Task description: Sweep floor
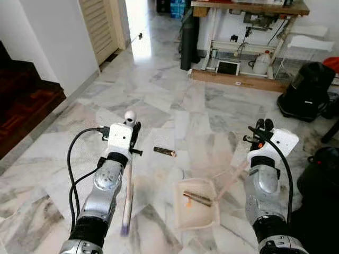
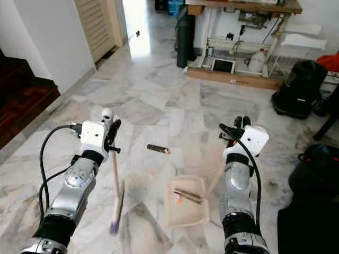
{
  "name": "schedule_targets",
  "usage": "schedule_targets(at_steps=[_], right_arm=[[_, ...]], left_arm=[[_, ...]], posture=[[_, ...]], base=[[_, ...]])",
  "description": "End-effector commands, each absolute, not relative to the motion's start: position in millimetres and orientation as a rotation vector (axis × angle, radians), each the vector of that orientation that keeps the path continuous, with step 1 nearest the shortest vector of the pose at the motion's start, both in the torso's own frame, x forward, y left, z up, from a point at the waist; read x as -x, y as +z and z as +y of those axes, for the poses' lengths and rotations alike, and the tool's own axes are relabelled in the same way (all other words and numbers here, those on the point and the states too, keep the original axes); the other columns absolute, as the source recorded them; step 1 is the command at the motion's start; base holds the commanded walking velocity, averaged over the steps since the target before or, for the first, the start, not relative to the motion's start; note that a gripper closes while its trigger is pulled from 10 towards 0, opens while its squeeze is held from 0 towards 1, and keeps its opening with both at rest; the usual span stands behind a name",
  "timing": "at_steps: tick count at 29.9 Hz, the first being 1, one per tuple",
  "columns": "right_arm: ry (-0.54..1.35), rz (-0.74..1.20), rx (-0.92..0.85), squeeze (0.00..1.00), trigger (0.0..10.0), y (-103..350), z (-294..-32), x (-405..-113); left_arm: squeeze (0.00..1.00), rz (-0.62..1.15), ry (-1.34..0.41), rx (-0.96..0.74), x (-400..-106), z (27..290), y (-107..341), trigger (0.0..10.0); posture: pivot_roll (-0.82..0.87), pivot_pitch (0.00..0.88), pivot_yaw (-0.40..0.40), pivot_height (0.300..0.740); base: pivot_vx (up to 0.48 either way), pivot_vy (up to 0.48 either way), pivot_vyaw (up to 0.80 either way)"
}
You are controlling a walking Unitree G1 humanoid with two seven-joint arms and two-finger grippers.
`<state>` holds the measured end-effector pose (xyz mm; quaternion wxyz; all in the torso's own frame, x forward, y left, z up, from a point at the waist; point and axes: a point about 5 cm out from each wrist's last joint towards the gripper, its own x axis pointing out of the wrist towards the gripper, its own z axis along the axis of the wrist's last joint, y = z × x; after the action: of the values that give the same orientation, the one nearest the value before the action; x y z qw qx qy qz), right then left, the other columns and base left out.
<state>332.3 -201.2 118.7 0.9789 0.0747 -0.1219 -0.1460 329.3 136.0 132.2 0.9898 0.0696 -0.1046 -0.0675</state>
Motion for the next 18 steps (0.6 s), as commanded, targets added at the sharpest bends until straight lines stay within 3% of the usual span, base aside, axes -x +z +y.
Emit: schedule_targets(at_steps=[1, 7, 18], right_arm=[[-0.284, -0.291, -0.145, 0.00, 10.0, 129, -198, -333], [-0.273, -0.276, -0.120, 0.00, 10.0, 127, -194, -332], [-0.240, -0.261, -0.145, 0.00, 10.0, 122, -182, -328]], left_arm=[[0.00, -0.311, -0.147, -0.126, -333, 131, 149, 10.0], [0.00, -0.311, -0.138, -0.123, -333, 129, 148, 10.0], [0.00, -0.323, -0.111, -0.136, -334, 131, 149, 10.0]], posture=[[0.00, 0.000, 0.001, 0.740], [-0.01, 0.000, 0.001, 0.740], [-0.01, 0.000, 0.000, 0.740]], base=[[0.000, 0.000, 0.00], [0.000, 0.000, 0.08], [0.000, 0.000, 0.80]])
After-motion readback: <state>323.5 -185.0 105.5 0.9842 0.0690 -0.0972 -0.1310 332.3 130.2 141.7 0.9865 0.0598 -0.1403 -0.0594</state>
